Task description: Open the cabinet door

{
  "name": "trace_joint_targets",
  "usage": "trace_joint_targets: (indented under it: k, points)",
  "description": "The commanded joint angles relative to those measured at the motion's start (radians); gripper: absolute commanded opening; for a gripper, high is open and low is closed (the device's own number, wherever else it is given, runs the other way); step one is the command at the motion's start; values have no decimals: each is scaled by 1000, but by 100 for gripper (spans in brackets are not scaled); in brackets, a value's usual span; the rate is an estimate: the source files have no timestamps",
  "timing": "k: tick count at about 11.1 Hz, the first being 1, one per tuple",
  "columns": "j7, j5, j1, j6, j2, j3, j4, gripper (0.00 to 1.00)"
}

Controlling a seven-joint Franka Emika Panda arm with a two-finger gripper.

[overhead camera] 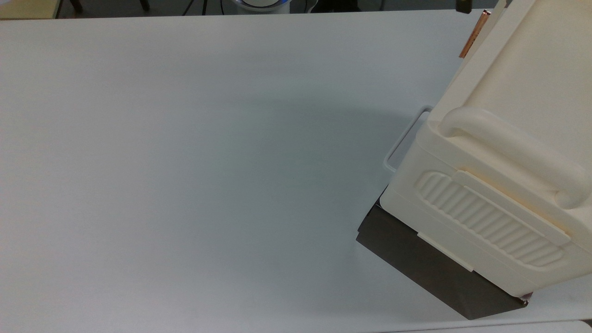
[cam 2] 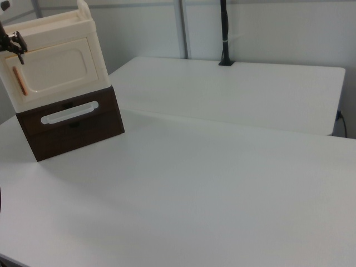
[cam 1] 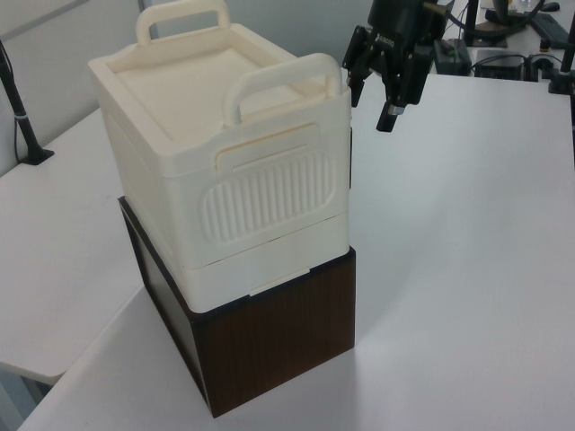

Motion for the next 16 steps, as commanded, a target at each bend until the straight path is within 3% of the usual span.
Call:
trace_joint_targets:
  k: [1, 7, 16]
  points:
    - [28, 14, 36, 15, -8, 0, 33, 100]
    - [36, 7, 33, 32, -9, 89, 51, 100]
    - [33, -10, 21, 89, 32, 86, 27, 100]
